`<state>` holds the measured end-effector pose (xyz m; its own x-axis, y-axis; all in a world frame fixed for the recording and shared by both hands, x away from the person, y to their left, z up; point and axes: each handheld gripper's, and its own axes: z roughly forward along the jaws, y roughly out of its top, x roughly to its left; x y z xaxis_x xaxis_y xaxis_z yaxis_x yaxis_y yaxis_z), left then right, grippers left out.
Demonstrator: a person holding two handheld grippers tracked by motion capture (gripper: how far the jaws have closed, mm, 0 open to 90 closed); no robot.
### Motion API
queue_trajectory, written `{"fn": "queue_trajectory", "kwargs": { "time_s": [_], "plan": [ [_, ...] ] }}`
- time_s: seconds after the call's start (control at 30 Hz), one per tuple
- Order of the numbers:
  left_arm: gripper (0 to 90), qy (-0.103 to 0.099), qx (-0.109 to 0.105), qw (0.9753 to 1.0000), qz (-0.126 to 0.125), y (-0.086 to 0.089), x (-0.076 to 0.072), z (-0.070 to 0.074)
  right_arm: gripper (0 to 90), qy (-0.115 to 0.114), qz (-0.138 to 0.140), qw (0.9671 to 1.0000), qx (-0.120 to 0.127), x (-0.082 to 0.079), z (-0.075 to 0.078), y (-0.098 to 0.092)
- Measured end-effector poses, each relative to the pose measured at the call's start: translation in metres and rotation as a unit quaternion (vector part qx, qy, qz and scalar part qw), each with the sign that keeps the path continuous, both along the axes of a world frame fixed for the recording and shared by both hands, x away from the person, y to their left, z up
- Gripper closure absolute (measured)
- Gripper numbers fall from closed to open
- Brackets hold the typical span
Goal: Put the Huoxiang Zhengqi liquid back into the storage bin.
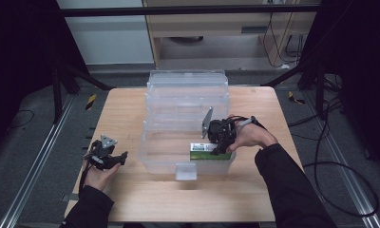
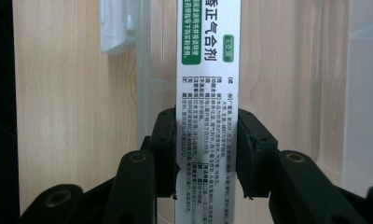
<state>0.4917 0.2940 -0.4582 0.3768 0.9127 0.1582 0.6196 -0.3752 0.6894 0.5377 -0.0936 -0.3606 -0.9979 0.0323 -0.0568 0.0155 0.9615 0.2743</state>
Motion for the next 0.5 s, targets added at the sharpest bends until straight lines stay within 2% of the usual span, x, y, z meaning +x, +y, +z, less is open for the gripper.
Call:
{"fn": "queue_trajectory", "kwargs": {
  "time_s": [0.5],
  "plan": [
    [37.7, 0.0, 0.001, 1.0, 0.0, 0.0, 0.0, 0.0, 62.5, 0.0, -0.005, 0.9999, -0.01, 0.0, -0.013, 0.002]
  ]
}}
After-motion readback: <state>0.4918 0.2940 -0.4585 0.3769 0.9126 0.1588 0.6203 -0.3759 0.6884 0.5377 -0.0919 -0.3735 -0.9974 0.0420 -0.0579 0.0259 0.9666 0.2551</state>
